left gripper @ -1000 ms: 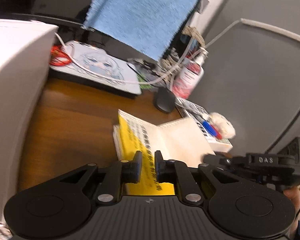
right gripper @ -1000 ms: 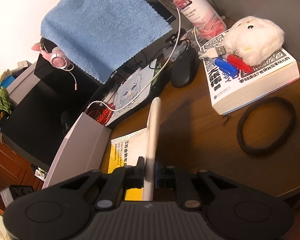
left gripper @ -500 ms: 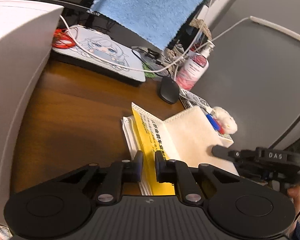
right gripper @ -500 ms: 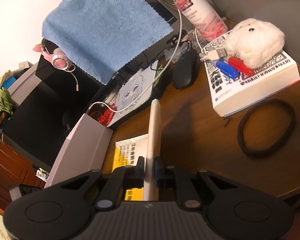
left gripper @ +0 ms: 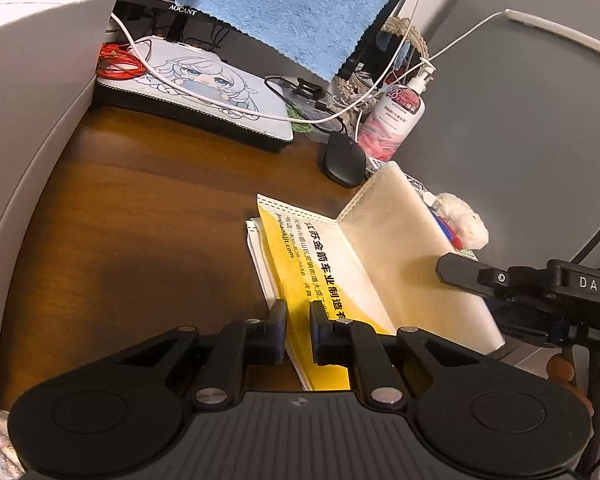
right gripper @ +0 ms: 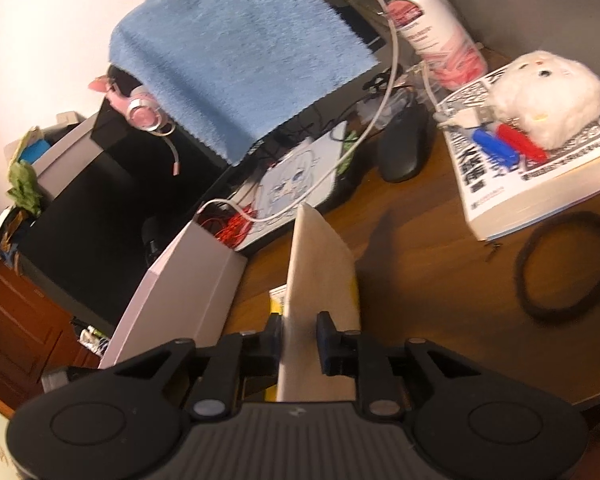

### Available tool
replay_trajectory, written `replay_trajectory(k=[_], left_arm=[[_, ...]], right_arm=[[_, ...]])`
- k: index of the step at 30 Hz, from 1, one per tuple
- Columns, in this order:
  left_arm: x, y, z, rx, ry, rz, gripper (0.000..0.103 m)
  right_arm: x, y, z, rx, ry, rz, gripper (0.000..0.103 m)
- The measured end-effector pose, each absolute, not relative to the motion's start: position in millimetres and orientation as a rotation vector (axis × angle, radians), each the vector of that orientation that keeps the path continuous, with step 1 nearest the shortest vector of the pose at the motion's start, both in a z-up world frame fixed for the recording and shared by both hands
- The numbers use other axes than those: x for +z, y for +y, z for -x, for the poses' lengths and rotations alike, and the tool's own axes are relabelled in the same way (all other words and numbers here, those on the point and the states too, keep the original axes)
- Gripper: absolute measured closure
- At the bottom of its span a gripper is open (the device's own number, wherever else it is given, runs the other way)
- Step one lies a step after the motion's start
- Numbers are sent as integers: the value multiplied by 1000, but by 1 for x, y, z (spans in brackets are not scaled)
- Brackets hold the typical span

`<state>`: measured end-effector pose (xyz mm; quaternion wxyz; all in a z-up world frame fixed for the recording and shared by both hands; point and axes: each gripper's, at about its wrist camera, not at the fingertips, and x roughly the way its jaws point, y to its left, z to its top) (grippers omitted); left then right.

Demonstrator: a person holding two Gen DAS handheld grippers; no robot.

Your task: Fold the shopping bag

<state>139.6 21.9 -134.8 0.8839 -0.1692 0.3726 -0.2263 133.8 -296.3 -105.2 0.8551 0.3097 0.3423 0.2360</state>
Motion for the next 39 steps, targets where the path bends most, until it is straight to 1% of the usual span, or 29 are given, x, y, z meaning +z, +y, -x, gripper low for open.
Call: replay_trajectory(k=[4, 7, 16, 18, 21, 22, 23, 29, 32, 35, 39], left_arm=[[-135, 22, -139, -469, 774, 353, 91], [-135, 22, -139, -465, 772, 348, 91], [-135, 22, -139, -465, 771, 353, 91], [-135, 22, -139, -466, 772, 357, 91], [-136, 23, -139, -465, 768, 357, 91], [-135, 22, -138, -463, 766, 353, 91], [-135, 22, -138, -462, 765, 351, 91], [-130, 25, -137, -452, 776, 364, 91], [-115, 26, -131, -456, 724, 346, 91], [-97, 20, -130, -486, 669, 310, 91], [-92, 3, -152, -520, 679, 273, 91]], right_arm=[[-111, -292, -138, 530, 737, -689, 76], [-117, -291, -142, 552, 750, -723, 74], [-133, -275, -150, 582, 811, -751, 74], [-136, -271, -150, 580, 827, -743, 76], [-134, -263, -149, 551, 833, -664, 91], [-132, -259, -148, 534, 832, -610, 99], [-130, -254, -146, 518, 830, -557, 101], [-122, -232, -137, 473, 805, -347, 103], [-119, -225, -133, 464, 796, -276, 103], [-118, -225, -131, 460, 792, -263, 103], [-118, -226, -133, 464, 795, -272, 103]])
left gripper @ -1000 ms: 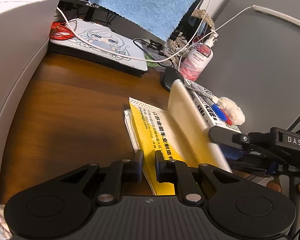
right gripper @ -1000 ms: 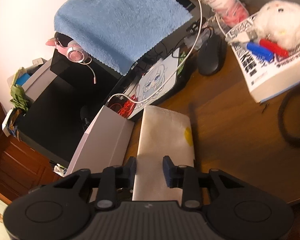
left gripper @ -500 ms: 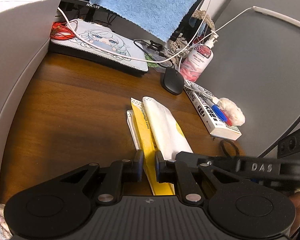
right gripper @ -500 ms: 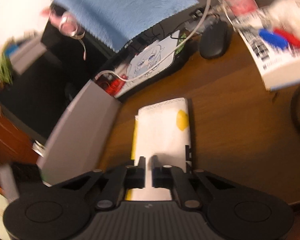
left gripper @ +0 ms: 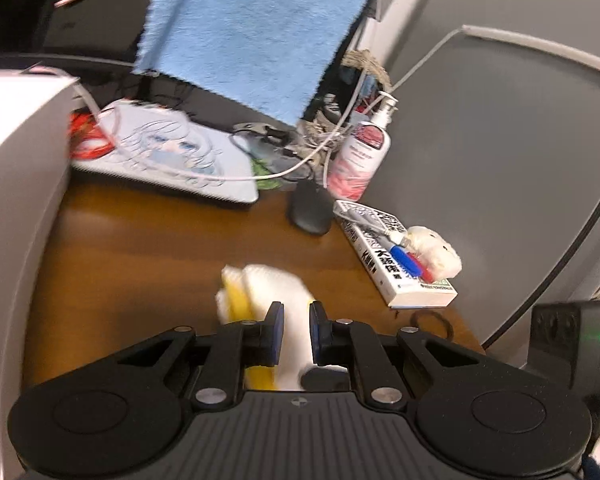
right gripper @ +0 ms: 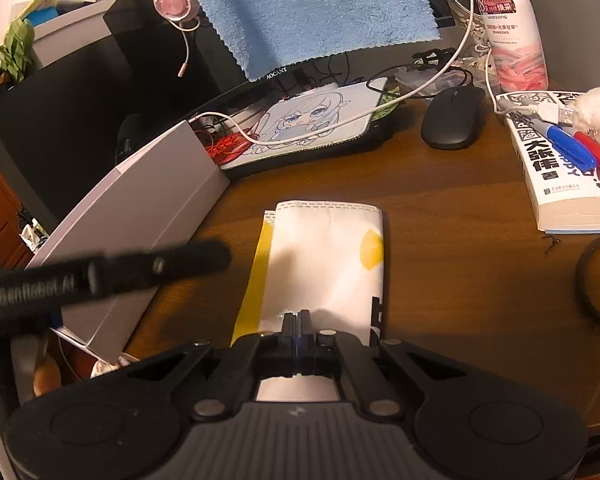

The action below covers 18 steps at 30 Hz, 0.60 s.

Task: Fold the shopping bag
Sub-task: 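Grasp the folded packet with the left gripper while the right gripper moves beside it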

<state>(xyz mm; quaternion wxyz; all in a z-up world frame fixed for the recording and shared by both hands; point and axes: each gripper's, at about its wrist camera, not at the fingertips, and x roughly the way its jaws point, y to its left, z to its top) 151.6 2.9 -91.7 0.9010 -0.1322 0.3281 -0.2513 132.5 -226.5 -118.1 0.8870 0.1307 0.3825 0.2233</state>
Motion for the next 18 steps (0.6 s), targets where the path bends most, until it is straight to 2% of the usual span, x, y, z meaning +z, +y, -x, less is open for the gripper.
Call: replay_trajectory(k=[4, 10, 15, 18], left_arm=[[-106, -12, -178, -536, 756, 261, 91], [-124, -9, -185, -495, 782, 253, 100], [-133, 1, -188, -521, 785, 314, 100], [-133, 3, -188, -532, 782, 323, 100]], right_arm=[[-119, -227, -134, 466, 800, -288, 103], [-118, -226, -134, 467, 796, -286, 103], [-117, -227, -132, 469, 782, -309, 103], [-113, -237, -130, 486, 785, -375, 93]])
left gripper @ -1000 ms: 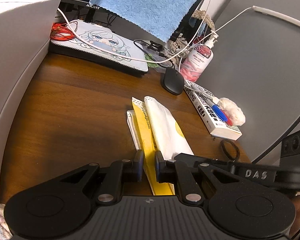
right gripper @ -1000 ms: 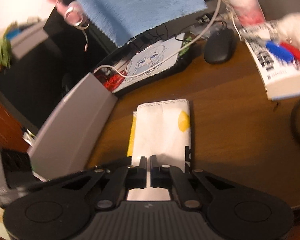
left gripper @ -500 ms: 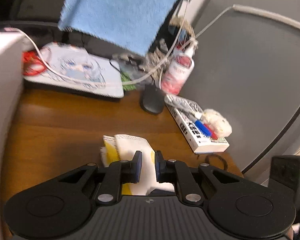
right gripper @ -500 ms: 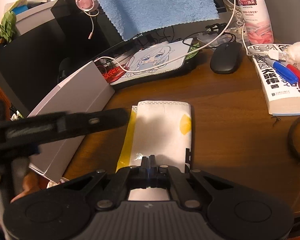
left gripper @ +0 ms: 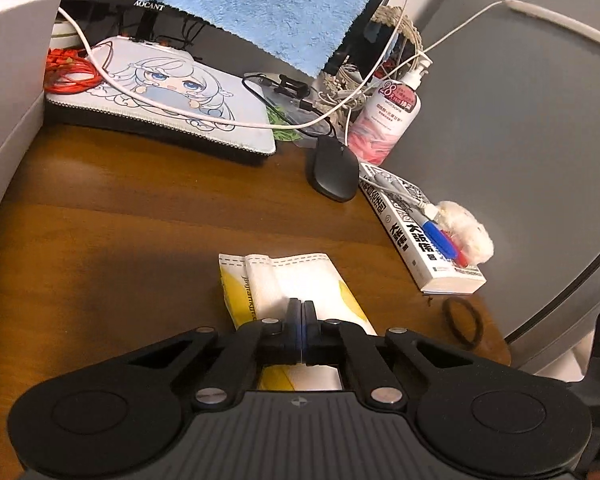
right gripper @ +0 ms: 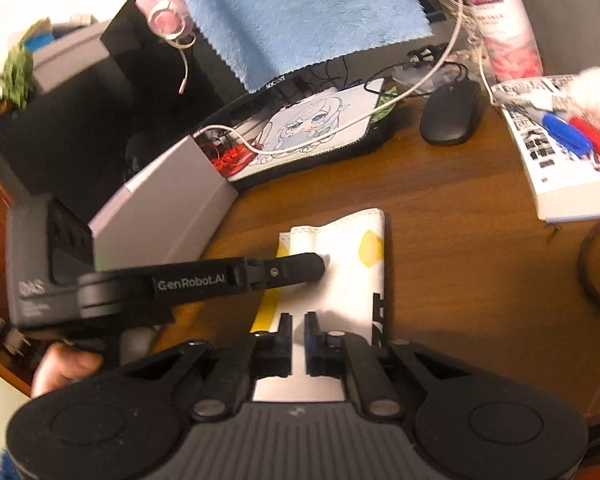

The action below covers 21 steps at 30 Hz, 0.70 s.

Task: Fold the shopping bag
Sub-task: 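Grasp the folded packet with the left gripper while the right gripper moves beside it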

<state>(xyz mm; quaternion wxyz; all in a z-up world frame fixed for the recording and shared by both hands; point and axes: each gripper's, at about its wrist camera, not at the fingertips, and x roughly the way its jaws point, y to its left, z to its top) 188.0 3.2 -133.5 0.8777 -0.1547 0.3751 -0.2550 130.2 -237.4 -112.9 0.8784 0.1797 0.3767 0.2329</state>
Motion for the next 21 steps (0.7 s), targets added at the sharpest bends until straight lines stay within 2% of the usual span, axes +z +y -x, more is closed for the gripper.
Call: replay_trajectory(k=[5, 16, 21], left_arm=[[-133, 0, -186, -526, 768, 300, 100], [-135, 0, -184, -530, 754, 296, 100], [-138, 4, -184, -532, 753, 327, 100]], right_arm=[[-96, -238, -117, 434, 723, -250, 91], [-106, -207, -113, 420, 753, -18, 90], [-110, -206, -107, 395, 729, -24, 91]])
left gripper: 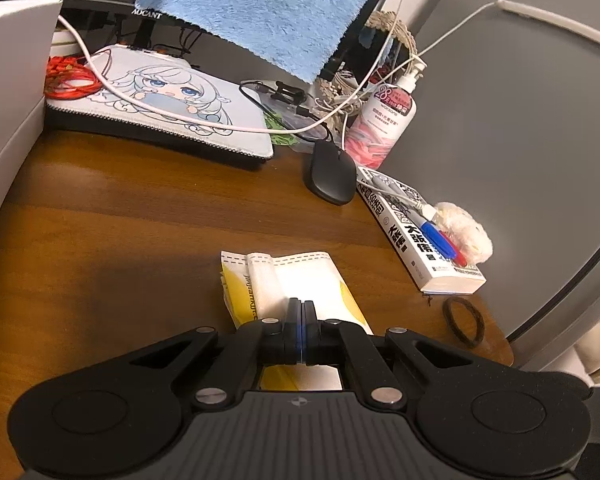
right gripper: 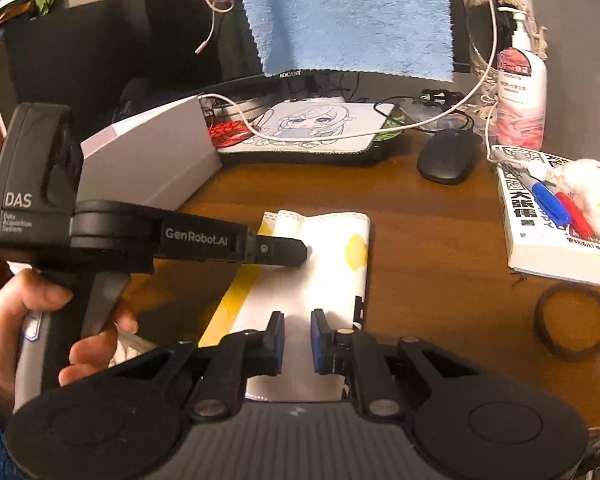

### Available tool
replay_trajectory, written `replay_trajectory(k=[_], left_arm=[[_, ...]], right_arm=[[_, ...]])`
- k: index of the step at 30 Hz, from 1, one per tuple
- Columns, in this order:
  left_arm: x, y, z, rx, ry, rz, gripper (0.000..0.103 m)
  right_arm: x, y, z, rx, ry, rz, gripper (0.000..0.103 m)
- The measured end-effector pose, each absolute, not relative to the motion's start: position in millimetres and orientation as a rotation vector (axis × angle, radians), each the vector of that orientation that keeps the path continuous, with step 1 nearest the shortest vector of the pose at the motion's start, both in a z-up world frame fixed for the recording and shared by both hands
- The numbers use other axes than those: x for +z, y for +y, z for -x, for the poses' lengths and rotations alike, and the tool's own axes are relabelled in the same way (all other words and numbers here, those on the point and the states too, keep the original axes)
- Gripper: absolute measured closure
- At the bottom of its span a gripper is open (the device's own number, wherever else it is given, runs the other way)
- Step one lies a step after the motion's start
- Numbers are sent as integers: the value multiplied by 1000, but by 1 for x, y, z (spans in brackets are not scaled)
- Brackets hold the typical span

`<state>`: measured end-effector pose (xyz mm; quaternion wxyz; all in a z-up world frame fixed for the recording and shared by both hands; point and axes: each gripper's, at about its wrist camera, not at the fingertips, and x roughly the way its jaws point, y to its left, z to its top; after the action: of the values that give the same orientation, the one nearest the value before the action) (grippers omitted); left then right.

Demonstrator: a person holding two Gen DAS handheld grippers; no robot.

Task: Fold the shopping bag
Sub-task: 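Grasp the folded packet with the left gripper while the right gripper moves beside it, then grasp the packet with the right gripper and lift it upright while the left gripper opens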

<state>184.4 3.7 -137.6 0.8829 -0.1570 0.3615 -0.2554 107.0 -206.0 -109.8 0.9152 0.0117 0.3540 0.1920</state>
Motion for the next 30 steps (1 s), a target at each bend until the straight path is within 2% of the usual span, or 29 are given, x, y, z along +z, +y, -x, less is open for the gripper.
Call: replay_trajectory(k=[4, 6, 8, 9, 12, 14, 15, 19, 24, 30], left_arm=[[-136, 3, -182, -545, 751, 298, 100], [-135, 3, -179, -552, 746, 272, 100], [-135, 3, -175, -560, 745, 262, 100], [-135, 4, -174, -567, 745, 259, 100], [-137, 8, -168, -591, 747, 261, 100], [-137, 10, -164, -605, 749, 262, 100], [-137, 11, -161, -611, 749, 260, 100], [-137, 14, -150, -630, 752, 253, 100], [-137, 17, -142, -642, 756, 254, 100], [-137, 19, -137, -649, 763, 260, 100]], right_arm=[[-111, -214, -103, 415, 694, -73, 89], [-109, -223, -104, 461, 711, -151, 78], [-105, -238, -104, 514, 725, -275, 56], [-103, -246, -103, 541, 724, -335, 52], [-99, -266, -100, 583, 722, -440, 31], [-102, -277, -98, 580, 733, -494, 7], [-104, -283, -97, 577, 738, -528, 3], [-115, -298, -89, 613, 696, -593, 0], [-129, -317, -73, 768, 505, -675, 0], [-161, -326, -87, 837, 732, -872, 0]])
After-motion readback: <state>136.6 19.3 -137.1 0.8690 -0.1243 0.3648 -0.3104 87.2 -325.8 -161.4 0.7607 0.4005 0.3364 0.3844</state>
